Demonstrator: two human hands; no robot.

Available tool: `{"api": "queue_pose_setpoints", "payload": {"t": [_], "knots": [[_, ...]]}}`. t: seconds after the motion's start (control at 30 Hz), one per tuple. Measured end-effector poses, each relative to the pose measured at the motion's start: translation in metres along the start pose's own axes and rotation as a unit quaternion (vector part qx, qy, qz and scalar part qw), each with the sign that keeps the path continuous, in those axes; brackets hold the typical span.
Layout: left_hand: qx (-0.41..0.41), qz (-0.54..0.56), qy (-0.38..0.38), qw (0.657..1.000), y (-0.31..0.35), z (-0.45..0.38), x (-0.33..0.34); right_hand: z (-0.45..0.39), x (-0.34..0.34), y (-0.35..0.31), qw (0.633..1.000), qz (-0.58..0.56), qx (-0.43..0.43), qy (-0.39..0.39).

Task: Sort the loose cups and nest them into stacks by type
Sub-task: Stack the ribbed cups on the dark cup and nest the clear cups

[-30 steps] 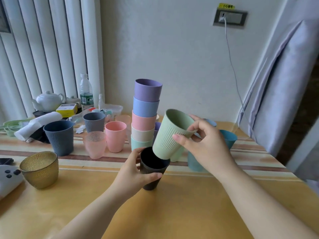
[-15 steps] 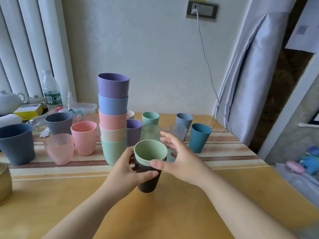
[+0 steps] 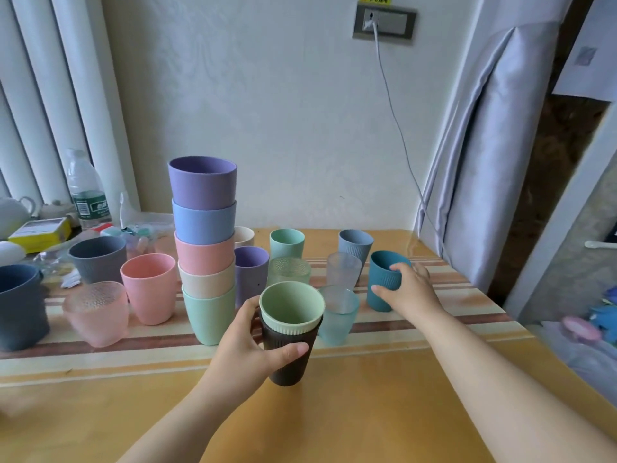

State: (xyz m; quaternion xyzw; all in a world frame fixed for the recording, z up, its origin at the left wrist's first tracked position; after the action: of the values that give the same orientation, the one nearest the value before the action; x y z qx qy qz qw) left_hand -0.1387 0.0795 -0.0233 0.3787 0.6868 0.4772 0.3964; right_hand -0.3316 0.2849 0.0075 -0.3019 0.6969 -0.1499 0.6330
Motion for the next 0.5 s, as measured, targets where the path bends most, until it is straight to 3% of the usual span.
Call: {"api": "queue_pose_setpoints", "payload": {"t": [0.3,0.5], "knots": [[0.003,-0.008,0.006,1.0,-0.005,-0.006,-0.006,-0.007,0.007,-0.001,0.997,-0.037,-0.015,0.064],[0.003,-0.012,-0.005,1.0,-0.003,-0.002,-0.005,0.033,-0.04,-0.028,0.963,-0.174,-0.096,0.183]]}}
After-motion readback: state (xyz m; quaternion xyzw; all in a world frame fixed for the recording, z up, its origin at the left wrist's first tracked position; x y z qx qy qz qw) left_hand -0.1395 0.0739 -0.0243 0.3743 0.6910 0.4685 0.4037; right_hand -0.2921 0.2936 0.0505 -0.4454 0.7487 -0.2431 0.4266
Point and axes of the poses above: each hand's wrist, its own z-axis away from the middle knuckle, its own x-axis out of the palm, y = z × x, the point moved 4 cm from there along -z, towards the middle knuckle, and after that the axes turned 1 degree about -y, right-handed, at the moved point
